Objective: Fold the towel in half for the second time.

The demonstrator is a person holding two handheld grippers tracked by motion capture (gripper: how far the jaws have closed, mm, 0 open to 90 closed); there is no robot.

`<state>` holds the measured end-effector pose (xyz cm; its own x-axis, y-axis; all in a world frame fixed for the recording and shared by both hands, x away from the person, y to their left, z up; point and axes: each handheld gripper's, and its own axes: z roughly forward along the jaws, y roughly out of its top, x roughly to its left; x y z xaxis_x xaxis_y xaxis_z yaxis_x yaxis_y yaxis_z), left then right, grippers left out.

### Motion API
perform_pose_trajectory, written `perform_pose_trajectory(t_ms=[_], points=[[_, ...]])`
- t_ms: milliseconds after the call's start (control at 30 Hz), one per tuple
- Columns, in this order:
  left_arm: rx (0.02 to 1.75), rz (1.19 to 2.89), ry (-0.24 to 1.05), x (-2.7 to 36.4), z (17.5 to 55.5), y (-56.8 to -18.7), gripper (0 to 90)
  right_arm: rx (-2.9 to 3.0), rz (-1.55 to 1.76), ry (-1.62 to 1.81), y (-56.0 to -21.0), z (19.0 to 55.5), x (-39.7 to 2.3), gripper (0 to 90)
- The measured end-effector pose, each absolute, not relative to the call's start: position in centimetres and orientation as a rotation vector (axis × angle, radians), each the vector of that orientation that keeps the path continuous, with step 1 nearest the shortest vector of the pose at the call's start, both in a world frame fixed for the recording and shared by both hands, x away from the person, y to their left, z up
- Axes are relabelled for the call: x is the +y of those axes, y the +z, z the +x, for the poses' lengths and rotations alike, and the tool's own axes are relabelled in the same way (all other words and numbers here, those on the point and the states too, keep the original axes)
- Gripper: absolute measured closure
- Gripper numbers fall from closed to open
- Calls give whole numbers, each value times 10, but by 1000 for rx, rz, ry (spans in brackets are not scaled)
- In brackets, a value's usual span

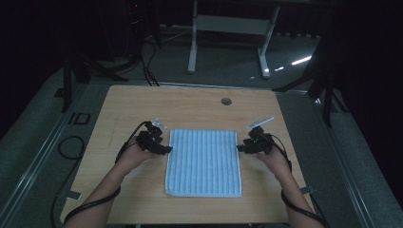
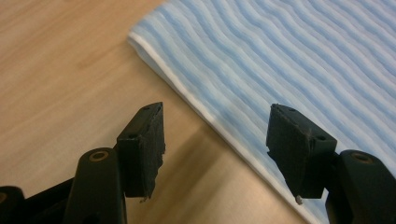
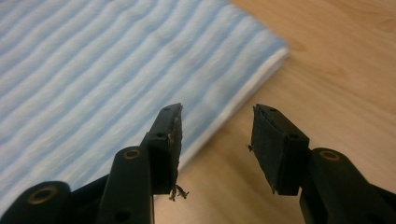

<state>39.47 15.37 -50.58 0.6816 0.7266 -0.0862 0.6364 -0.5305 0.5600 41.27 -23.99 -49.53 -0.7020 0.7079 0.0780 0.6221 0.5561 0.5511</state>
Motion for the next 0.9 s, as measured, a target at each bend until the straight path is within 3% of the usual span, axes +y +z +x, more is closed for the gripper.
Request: perform_pose_trajectory(t_ms=[567,900], points=[[1095,2313,213,135,450,-510,369,2570,1219,851,-482,472,-228,491],[1091,2246,158,137,462,-517,421,2602,1319,744,-503,493,-212,492]])
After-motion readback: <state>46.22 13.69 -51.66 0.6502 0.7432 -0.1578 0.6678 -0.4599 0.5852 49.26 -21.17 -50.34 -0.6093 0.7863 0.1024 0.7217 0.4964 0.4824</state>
